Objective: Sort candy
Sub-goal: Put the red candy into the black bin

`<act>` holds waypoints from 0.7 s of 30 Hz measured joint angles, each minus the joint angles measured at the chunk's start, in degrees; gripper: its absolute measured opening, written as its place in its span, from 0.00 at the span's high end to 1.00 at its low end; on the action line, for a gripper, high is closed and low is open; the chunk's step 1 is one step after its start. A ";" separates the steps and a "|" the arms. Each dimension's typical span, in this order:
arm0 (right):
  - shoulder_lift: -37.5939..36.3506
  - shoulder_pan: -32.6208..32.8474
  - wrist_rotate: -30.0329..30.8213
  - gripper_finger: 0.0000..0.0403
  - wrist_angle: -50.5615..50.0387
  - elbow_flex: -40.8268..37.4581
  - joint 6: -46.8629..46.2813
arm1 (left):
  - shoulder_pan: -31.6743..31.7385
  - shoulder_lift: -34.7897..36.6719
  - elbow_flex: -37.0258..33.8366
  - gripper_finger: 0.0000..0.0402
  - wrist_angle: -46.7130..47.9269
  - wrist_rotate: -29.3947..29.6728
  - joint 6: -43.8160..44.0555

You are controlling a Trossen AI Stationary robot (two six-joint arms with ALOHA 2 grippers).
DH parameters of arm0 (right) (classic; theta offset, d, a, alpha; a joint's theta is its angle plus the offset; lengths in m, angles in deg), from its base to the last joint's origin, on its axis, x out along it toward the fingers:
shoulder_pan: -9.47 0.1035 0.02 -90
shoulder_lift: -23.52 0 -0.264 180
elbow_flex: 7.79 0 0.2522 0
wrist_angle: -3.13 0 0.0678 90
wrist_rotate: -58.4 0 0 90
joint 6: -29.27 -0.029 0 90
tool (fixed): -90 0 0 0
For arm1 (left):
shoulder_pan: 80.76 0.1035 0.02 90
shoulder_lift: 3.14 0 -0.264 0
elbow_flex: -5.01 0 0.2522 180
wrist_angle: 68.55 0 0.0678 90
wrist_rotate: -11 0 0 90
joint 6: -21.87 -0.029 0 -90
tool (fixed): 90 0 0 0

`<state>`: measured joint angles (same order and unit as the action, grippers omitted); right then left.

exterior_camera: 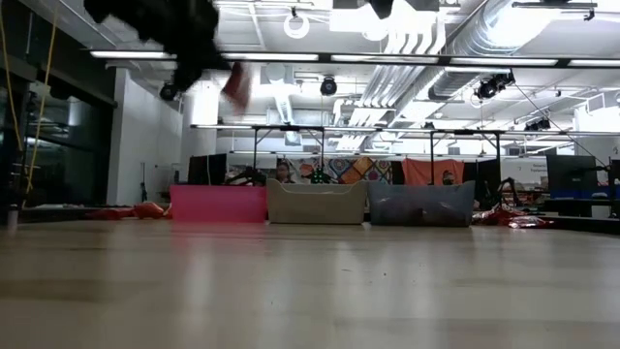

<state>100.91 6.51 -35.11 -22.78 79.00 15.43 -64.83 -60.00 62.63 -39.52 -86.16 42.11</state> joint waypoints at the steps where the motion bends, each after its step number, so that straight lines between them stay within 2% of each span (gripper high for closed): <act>1: 0.00 0.00 -0.05 0.44 0.09 0.67 0.68 | -2.38 0.69 0.05 1.00 -5.06 1.55 -1.03; 3: 0.00 0.00 -0.05 0.44 0.00 1.74 1.51 | -6.76 0.99 0.10 1.00 -13.96 6.17 -3.34; 6: 0.00 0.00 -0.09 0.44 -0.01 2.99 2.40 | -11.91 -0.12 0.12 1.00 -22.20 11.55 -7.53; 11: 0.00 -0.01 -0.11 0.44 -0.79 3.10 2.58 | -17.15 -2.84 0.10 1.00 -26.86 16.51 -9.91; 16: -0.25 0.00 -0.13 0.44 -0.03 3.08 2.64 | -18.00 -4.93 0.10 1.00 -27.28 17.62 -9.90; 21: -4.08 0.00 -0.13 0.44 3.65 3.09 1.89 | -15.20 -10.46 1.41 1.00 -36.67 22.79 -8.95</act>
<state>96.83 6.51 -35.24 -19.12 82.09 17.32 -80.03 -70.47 64.04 -76.18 -63.38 33.15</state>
